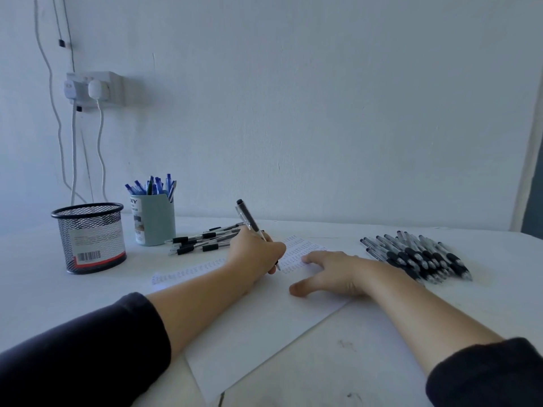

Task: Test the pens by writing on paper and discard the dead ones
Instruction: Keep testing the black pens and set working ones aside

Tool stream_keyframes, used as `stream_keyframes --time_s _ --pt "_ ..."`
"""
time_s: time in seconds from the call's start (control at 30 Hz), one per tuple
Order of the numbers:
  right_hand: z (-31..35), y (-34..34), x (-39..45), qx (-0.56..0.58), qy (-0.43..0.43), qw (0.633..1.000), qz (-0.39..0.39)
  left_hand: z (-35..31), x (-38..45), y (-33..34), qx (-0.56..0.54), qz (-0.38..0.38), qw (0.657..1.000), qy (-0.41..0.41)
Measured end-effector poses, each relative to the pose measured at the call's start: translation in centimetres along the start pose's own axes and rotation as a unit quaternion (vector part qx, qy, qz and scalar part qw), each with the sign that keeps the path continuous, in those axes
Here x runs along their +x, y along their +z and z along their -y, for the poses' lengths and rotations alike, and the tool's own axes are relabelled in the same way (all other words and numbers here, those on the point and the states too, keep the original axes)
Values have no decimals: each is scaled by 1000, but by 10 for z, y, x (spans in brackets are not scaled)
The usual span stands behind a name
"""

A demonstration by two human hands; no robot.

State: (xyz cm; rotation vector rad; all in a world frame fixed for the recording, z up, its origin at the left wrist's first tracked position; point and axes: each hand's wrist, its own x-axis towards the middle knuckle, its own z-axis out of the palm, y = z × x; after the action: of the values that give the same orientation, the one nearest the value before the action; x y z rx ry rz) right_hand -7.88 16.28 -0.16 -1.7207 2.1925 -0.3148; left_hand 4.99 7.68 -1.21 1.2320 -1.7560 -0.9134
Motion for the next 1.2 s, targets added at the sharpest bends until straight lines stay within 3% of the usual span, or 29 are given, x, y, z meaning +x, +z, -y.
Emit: stream_keyframes --time_s 1.2 --pt "-2 -1 1 -8 9 1000 6 2 1 4 45 -14 998 39"
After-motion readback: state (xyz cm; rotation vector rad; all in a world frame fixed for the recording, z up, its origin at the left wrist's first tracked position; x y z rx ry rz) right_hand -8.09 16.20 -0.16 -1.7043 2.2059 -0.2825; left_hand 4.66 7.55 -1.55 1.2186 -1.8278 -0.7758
